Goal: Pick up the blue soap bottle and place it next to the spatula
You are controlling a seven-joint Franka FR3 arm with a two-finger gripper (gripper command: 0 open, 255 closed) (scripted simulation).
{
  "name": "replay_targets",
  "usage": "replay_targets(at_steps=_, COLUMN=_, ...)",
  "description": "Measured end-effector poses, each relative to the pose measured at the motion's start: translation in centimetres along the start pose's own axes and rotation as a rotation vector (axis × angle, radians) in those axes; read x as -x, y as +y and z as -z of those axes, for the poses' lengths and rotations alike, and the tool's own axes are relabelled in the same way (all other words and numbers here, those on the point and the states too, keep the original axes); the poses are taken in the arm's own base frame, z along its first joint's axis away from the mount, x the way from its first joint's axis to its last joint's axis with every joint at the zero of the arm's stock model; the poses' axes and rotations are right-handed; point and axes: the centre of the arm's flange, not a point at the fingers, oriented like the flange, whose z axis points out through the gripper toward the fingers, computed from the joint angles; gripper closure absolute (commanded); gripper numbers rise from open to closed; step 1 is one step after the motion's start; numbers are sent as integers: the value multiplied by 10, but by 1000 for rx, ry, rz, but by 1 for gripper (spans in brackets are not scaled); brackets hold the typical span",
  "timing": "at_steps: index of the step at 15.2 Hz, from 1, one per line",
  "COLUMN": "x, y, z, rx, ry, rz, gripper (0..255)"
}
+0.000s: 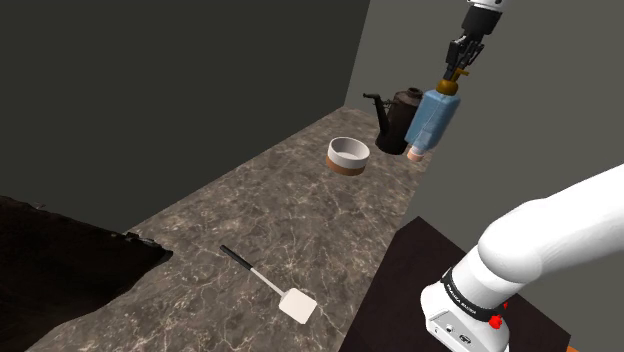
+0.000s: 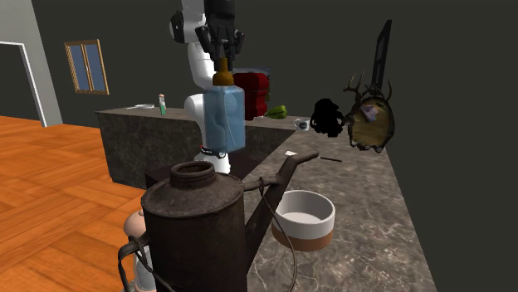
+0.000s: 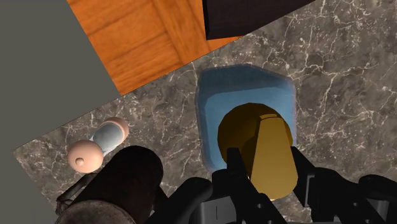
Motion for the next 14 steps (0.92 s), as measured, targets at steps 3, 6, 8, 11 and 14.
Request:
replay_targets(at_steps=3, x=0, y=1, z=14, rx=0, ry=0, rz=0, gripper=255)
replay_targets(at_steps=6, x=-1, y=1, z=30, rx=0, ry=0, rz=0, gripper=255)
replay_targets(at_steps=8, x=0, y=0, z=41, rx=0, ry=0, rz=0, gripper=255)
replay_targets(at_steps=11, x=-1, y=0, z=56, rx=0, ry=0, rz=0, gripper=255)
replay_targets(at_steps=14, x=-2, y=0, z=73, rx=0, ry=0, rz=0, gripper=255)
